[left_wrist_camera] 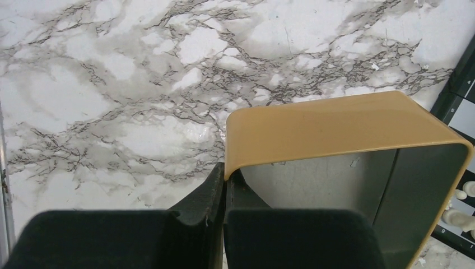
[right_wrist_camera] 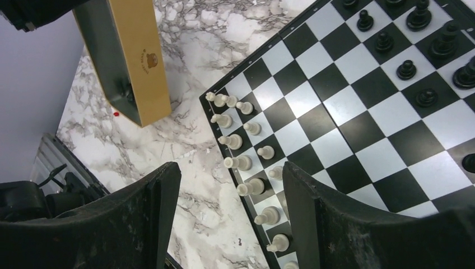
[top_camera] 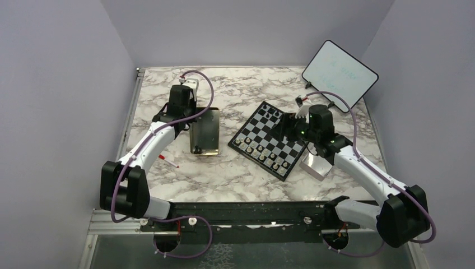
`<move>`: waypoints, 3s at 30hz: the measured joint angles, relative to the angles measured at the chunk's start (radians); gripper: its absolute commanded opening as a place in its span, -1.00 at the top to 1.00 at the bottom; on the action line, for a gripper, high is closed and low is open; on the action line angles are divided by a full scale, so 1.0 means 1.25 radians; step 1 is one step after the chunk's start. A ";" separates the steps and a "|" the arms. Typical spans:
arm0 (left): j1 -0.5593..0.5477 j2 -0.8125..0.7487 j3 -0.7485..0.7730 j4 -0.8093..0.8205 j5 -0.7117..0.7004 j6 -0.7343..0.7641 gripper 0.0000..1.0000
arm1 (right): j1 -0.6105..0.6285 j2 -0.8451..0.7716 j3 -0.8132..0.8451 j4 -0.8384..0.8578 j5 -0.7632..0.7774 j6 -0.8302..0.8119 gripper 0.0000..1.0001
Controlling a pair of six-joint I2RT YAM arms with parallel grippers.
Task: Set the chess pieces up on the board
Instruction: Adjust the storage box at the center of the board, then pick up the storage box at the center of the board.
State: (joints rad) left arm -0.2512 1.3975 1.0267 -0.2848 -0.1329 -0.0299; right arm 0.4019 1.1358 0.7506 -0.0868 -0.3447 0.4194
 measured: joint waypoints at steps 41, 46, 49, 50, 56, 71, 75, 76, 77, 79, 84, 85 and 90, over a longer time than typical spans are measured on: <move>0.163 0.081 -0.128 -0.135 -0.027 -0.968 0.34 | 0.233 0.062 0.118 0.062 0.121 0.004 -0.41; 0.163 0.051 -0.127 -0.132 -0.029 -0.980 0.06 | 0.233 0.059 0.113 0.062 0.123 -0.001 -0.41; 0.163 0.042 -0.117 -0.128 -0.028 -0.909 0.05 | 0.233 0.059 0.112 0.062 0.122 -0.001 -0.41; 0.163 0.037 -0.113 -0.120 -0.023 -0.876 0.04 | 0.233 0.059 0.110 0.062 0.122 -0.001 -0.41; 0.163 -0.021 -0.099 -0.003 0.116 -0.536 0.11 | 0.233 0.060 0.103 0.062 0.122 -0.008 -0.41; 0.162 0.243 0.213 -0.071 0.519 0.331 0.10 | 0.233 0.061 0.110 0.014 0.120 -0.060 -0.41; 0.162 0.336 0.310 -0.180 0.561 0.506 0.08 | 0.233 0.061 0.135 -0.015 0.123 -0.071 -0.41; 0.162 0.350 0.326 -0.201 0.561 0.540 0.07 | 0.233 0.060 0.140 -0.018 0.124 -0.074 -0.41; 0.162 0.363 0.341 -0.225 0.561 0.582 0.05 | 0.233 0.059 0.144 -0.019 0.127 -0.078 -0.41; 0.162 0.382 0.358 -0.256 0.560 0.642 0.03 | 0.233 0.054 0.145 -0.021 0.132 -0.081 -0.41; 0.162 0.409 0.363 -0.318 0.565 0.758 0.02 | 0.233 0.052 0.145 -0.027 0.137 -0.086 -0.41; 0.162 0.414 0.363 -0.327 0.567 0.778 0.02 | 0.233 0.052 0.145 -0.028 0.138 -0.086 -0.41; 0.162 0.449 0.371 -0.344 0.565 0.828 0.13 | 0.233 0.052 0.145 -0.034 0.140 -0.093 -0.41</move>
State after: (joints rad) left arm -0.0490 1.9587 1.4902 -0.7147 0.5732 1.0050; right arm 0.6930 1.2015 0.9321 -0.1291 -0.1699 0.3035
